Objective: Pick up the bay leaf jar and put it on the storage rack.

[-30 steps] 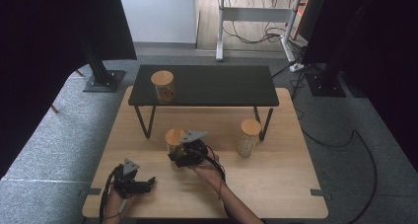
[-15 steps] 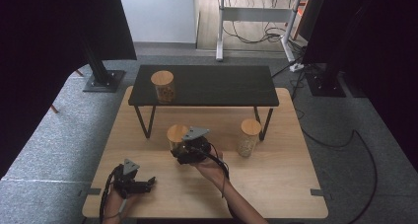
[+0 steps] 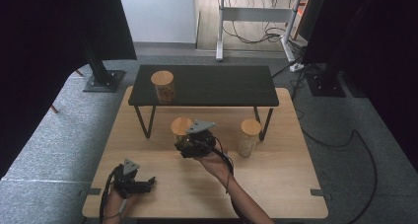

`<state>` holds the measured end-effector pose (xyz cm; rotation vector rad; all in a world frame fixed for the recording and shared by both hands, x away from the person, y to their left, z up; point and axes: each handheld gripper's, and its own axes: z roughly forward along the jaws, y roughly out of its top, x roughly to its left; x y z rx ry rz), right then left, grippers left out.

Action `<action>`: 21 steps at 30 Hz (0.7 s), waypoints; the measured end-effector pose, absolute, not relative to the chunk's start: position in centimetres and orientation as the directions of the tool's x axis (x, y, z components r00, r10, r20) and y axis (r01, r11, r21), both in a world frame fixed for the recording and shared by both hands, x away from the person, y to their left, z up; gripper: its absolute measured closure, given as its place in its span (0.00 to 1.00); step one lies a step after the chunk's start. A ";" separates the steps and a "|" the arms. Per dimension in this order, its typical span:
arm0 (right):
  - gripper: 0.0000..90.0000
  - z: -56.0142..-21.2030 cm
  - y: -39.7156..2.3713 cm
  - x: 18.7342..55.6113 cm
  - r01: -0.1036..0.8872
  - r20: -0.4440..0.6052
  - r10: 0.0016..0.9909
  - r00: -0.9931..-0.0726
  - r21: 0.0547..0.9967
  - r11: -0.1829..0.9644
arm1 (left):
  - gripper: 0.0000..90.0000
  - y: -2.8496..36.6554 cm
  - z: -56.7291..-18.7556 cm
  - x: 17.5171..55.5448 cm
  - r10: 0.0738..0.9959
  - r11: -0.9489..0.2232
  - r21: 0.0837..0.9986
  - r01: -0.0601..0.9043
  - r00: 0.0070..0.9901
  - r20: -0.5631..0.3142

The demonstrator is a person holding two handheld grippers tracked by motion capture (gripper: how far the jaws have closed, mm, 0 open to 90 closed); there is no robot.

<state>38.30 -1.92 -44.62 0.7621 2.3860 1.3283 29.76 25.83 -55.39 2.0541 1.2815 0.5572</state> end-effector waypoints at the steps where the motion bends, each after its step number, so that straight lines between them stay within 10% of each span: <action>1: 0.28 -44.5 -2.0 38.3 0.301 -0.008 0.585 -0.811 0.852 0.429 | 0.02 25.8 -55.4 29.8 0.901 -0.315 0.712 0.627 0.433 0.018; 21: 0.28 -40.6 -4.0 39.7 0.321 -0.005 0.622 -0.783 0.853 0.412 | 0.02 25.8 -55.4 29.8 0.901 -0.315 0.712 0.627 0.434 0.017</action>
